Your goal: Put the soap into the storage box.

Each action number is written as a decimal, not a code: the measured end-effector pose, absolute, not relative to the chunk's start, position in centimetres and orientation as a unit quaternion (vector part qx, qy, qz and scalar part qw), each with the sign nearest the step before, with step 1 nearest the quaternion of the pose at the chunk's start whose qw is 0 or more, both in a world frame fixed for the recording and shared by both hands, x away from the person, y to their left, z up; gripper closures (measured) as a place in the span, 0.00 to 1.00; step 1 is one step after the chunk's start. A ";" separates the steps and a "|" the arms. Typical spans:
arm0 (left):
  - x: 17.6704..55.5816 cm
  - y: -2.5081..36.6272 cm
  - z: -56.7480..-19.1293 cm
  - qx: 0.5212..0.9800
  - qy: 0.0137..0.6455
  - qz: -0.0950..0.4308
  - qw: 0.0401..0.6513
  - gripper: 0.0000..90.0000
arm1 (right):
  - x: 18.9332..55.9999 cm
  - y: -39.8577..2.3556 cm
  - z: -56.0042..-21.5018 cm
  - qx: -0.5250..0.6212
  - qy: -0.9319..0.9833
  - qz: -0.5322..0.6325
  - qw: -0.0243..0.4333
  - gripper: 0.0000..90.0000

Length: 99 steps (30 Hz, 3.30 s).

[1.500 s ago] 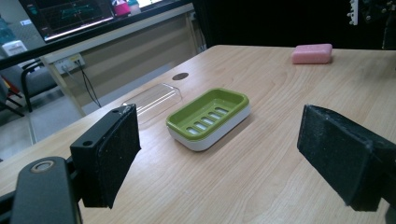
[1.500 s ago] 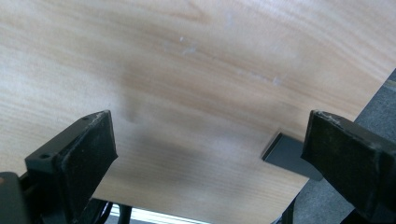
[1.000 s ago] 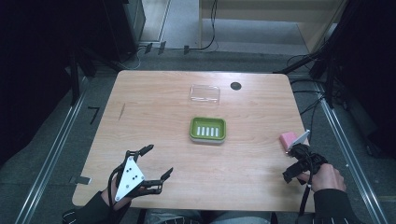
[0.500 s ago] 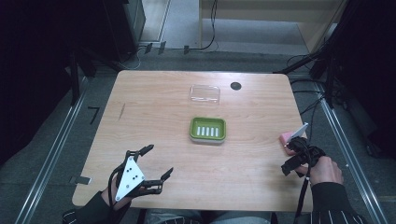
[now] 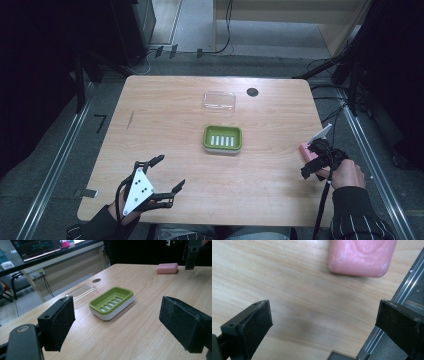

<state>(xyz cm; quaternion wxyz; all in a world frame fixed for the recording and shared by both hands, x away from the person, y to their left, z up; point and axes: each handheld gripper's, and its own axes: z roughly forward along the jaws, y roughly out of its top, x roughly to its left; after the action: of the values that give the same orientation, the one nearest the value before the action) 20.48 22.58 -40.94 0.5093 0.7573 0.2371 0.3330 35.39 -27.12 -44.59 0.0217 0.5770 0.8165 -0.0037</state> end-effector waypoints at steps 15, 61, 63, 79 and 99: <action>20.5 22.6 -40.9 0.758 0.237 0.334 0.508 0.15 | 38.5 -28.0 -45.0 0.588 0.809 0.010 0.021 0.00; 20.5 22.6 -40.9 0.758 0.237 0.333 0.508 0.15 | 42.7 -27.8 -46.5 0.588 0.808 0.020 0.027 0.31; 20.5 22.6 -40.9 0.758 0.237 0.333 0.508 0.15 | 42.7 -27.8 -46.5 0.586 0.810 0.018 0.027 0.33; 20.5 22.6 -41.0 0.758 0.237 0.334 0.507 0.15 | 42.9 -28.0 -47.0 0.583 0.812 0.005 0.015 0.42; 20.5 22.6 -40.9 0.757 0.237 0.333 0.509 0.15 | 42.7 -27.5 -46.5 0.558 0.830 -0.003 0.012 0.43</action>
<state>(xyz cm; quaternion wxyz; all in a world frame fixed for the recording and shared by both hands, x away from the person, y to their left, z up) 20.48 22.60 -40.95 0.5094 0.7571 0.2372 0.3332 42.73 -27.45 -46.53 0.0116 0.5575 0.8301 -0.0031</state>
